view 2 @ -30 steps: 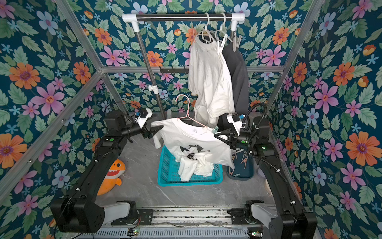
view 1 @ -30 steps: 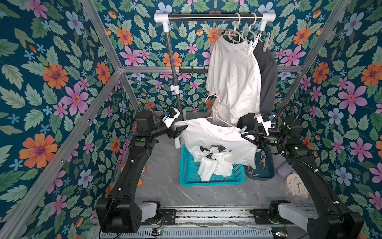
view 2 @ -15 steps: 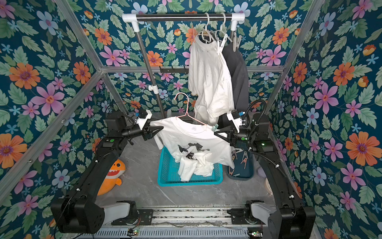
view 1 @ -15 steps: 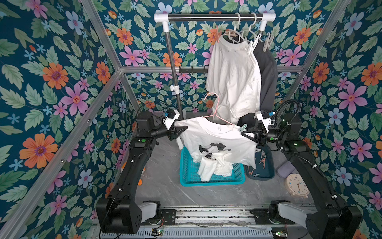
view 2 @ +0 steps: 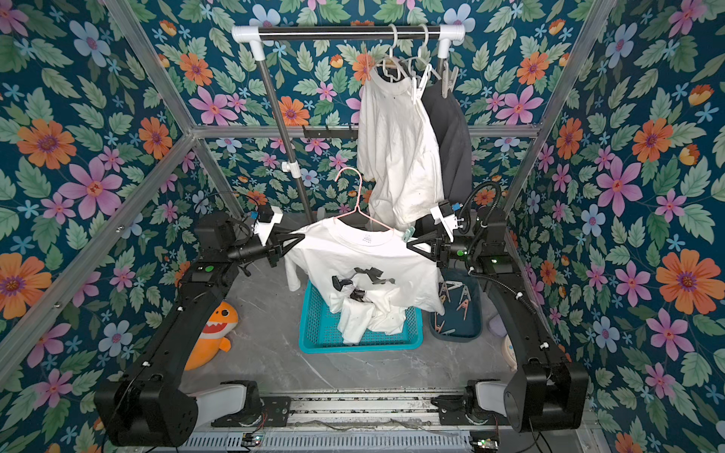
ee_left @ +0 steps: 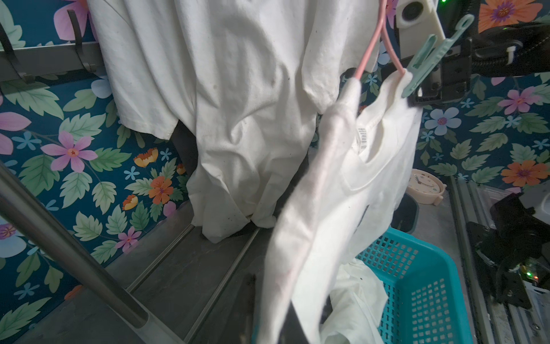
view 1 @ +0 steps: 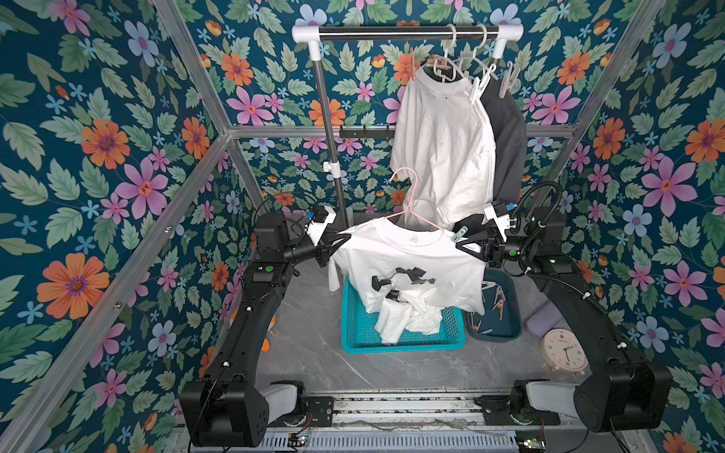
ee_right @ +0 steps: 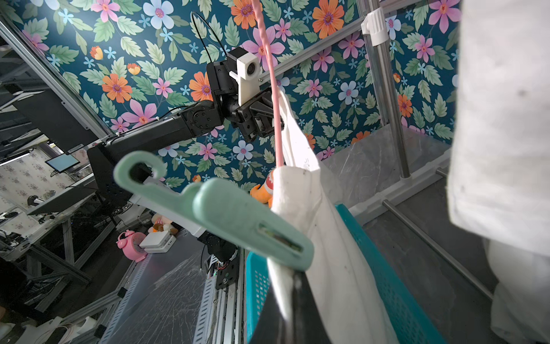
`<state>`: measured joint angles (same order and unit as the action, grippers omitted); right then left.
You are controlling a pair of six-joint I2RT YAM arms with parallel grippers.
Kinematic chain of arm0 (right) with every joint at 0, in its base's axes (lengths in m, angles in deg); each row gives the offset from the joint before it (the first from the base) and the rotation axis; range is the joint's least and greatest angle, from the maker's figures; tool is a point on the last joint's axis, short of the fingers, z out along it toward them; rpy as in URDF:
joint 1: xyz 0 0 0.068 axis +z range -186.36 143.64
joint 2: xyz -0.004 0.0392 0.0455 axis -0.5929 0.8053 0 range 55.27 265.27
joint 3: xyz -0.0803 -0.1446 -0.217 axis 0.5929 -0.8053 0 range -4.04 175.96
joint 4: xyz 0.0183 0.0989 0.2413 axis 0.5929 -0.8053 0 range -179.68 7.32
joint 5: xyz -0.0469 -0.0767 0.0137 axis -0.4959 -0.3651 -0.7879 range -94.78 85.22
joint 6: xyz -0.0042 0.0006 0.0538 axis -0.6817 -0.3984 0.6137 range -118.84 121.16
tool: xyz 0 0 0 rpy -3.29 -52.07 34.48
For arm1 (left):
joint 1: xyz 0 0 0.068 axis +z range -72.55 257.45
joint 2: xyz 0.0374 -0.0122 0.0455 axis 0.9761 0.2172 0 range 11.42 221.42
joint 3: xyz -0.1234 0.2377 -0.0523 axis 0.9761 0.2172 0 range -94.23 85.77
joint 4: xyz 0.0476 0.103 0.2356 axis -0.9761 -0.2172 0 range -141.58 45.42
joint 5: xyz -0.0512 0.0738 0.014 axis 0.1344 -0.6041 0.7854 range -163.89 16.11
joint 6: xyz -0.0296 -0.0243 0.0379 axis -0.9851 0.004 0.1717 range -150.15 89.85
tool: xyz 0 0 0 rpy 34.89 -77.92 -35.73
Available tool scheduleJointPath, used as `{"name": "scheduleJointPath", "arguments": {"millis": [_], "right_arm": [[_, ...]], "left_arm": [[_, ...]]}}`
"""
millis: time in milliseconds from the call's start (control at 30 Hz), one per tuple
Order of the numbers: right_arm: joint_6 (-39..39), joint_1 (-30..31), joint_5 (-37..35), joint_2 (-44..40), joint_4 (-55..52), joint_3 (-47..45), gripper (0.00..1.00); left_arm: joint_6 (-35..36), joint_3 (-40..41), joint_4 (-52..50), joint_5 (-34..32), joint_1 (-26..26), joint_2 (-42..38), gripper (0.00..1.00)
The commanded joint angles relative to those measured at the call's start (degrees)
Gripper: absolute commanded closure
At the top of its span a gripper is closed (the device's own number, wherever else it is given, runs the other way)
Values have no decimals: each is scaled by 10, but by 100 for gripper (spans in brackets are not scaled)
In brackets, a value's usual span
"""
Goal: Use clothespins to secure the t-shirt on both sides of the hanger
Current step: Adjust the hanger.
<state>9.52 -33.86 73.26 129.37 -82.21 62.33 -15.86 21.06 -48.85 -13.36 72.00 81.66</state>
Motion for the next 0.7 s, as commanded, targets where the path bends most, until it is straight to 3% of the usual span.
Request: {"name": "scheduleJointPath", "arguments": {"millis": [0,133,167,233,300,367,433,467,667], "right_arm": [[3,5,26,4,42,9,100],[7,5,5,2,41,7,100],[7,5,-1,1,42,5,95],[15,5,-12,0,45,3,71],[14,5,-23,-4,41,1,55],[5,5,-60,-11,17,0,24],[-9,5,-102,-22,-15,-1,4],[-13,5,-129,-30,-34,-3,1],[-4,3,-342,-90,-130,-25,0]], "left_arm": [[-31,5,17,42,-4,-3,93],[-54,22,44,42,-5,-10,98],[-63,25,51,40,-5,-11,100],[-82,29,64,30,-7,-11,100],[-85,29,65,28,-8,-11,100],[-89,34,75,26,-10,-16,100],[-89,38,78,13,-10,-22,100],[-86,41,78,2,-10,-29,100],[-72,60,72,-55,-10,-63,100]]}}
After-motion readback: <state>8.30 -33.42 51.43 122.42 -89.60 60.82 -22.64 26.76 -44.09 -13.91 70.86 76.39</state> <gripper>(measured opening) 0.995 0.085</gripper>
